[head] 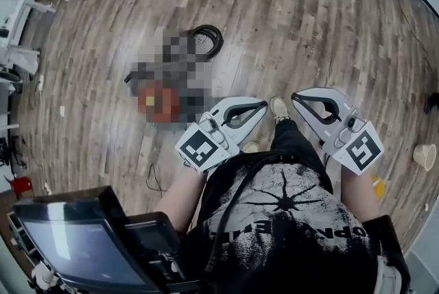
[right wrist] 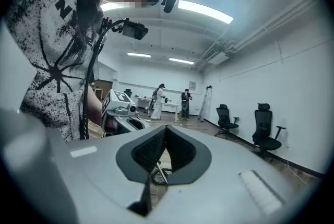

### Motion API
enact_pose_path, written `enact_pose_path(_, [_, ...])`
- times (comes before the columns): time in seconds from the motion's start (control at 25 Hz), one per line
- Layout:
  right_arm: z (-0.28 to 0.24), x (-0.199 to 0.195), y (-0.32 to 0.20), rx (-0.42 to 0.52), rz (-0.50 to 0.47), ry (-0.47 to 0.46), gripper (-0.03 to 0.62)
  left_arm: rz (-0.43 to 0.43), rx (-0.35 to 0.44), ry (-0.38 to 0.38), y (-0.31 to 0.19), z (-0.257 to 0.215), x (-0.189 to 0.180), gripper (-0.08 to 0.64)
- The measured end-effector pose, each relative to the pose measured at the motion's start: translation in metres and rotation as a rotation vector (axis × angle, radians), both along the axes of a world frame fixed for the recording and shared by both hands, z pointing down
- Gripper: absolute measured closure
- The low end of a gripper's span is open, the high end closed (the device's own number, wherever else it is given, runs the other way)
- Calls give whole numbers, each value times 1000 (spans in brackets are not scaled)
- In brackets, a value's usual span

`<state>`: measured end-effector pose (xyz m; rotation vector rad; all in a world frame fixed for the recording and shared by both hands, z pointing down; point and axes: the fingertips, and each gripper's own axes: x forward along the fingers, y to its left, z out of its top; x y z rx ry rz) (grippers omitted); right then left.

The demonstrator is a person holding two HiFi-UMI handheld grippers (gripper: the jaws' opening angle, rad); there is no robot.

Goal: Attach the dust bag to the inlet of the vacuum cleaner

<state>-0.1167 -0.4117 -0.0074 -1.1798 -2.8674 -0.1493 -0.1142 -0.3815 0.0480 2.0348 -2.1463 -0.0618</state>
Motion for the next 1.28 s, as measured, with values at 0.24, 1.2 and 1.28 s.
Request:
enact_pose_path(0.24, [-2, -65, 8, 2, -237, 7, 588, -219, -15, 2, 2, -7, -62, 557])
enact_pose_path(1.2, [7, -13, 209, -23, -1228, 7, 588, -1219, 39, -13, 187, -10, 8, 557])
enact_pose_path(1.28, [11, -2, 227, 6, -1229, -2, 588, -1224, 43, -3, 206, -4, 19, 557])
